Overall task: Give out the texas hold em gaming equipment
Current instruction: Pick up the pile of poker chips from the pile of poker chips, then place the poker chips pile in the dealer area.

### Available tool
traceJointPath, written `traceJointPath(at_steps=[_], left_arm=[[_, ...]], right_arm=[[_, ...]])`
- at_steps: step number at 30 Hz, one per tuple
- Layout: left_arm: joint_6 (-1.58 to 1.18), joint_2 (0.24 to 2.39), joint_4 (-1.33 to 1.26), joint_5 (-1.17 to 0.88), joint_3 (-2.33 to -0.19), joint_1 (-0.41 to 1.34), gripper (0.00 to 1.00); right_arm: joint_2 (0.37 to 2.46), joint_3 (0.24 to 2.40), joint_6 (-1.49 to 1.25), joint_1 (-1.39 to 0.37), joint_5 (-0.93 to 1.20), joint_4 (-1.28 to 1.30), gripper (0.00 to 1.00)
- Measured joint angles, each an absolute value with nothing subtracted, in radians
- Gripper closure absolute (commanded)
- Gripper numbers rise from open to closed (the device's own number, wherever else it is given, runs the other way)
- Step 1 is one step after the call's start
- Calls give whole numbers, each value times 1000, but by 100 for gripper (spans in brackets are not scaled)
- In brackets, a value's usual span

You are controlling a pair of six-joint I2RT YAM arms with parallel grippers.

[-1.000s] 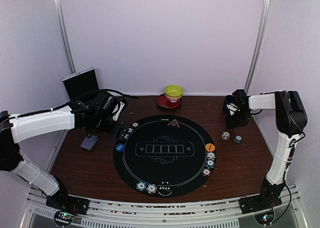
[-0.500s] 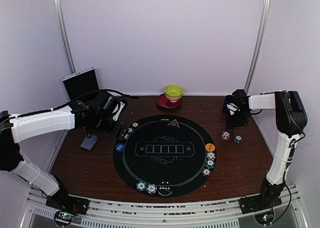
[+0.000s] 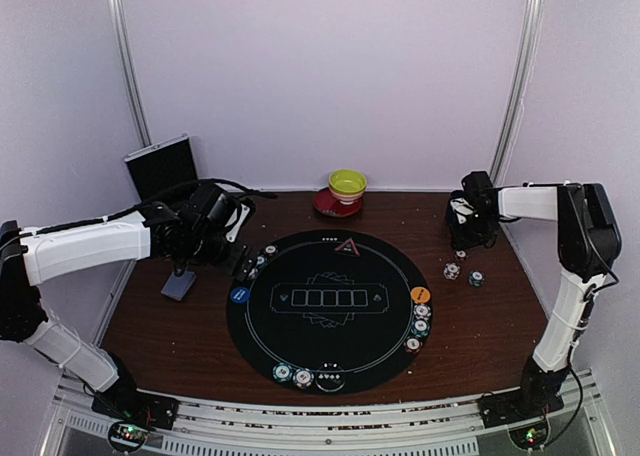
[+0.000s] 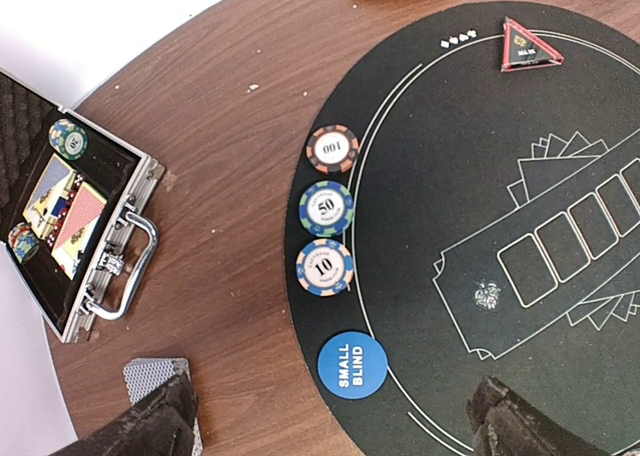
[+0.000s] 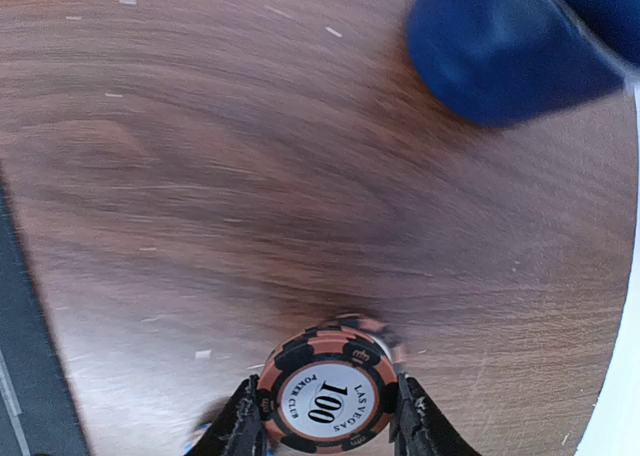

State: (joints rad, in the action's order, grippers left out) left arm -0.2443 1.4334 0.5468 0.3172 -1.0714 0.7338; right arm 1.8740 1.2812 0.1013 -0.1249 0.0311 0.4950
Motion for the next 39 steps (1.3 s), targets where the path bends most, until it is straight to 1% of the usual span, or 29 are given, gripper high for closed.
traceJointPath(at_steps=[5,9,19,23,28,32,39], left_arm=[[-245,1433,547,319,-1071,731,2],[-245,1434,547,315,-1071,705,2],[-273,1446,579,344,-1072,673,2],[-290,1438,603,345,-1067,658,2],[-298,1350,606,336,-993,563,2],[-298,1289,607,336,-960,515,2],[-298,1250,601,333,-918,496,2]], right_arm=[[1811,1276,109,-216,29,496,67],[1750,1278,123,-324,29,499,67],[1745,1374,152,-684,27,564,66],[1789,1447,161,-829,24,583,66],[1901,1540,170,-987,25,622,65],[1995,1616,179,-1074,30,653,66],[2104,1719,187,-1187,45,686,66]])
